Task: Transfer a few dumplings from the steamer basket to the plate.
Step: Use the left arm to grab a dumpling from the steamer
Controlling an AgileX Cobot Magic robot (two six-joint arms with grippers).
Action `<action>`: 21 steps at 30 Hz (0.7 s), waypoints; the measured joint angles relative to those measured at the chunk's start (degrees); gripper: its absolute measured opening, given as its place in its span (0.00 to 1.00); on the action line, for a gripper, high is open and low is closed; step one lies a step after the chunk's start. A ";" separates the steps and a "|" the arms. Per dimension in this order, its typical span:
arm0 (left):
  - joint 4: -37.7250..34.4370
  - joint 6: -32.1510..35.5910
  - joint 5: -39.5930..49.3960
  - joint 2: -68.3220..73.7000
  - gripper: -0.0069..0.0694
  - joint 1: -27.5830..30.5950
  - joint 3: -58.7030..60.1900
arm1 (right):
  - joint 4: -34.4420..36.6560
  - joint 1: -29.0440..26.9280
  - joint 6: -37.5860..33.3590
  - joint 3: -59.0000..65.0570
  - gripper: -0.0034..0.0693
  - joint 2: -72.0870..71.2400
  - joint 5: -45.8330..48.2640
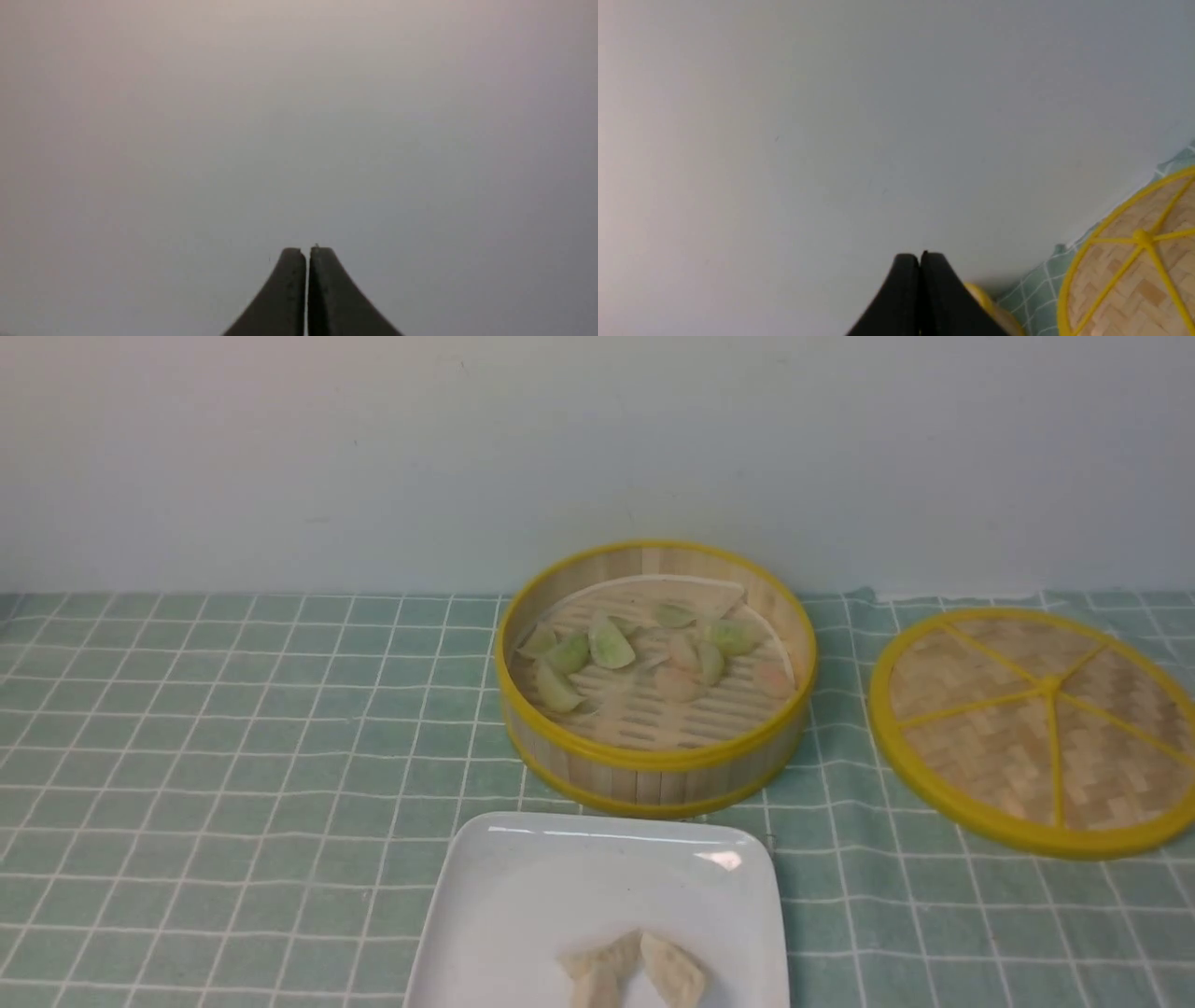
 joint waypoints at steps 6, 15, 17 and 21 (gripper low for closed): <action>1.03 6.73 37.83 29.86 0.08 0.00 -21.18 | -6.55 2.81 -9.75 -23.49 0.03 14.27 25.91; -1.34 19.20 47.23 58.53 0.08 -3.99 -31.63 | -6.82 3.07 -27.11 -40.79 0.03 39.95 47.36; 0.67 19.20 45.41 62.46 0.08 -7.68 -33.86 | -6.06 3.07 -30.63 -43.58 0.03 45.33 49.16; 4.13 19.15 42.82 68.55 0.08 -12.73 -38.98 | -4.88 3.07 -33.91 -47.04 0.03 52.16 50.67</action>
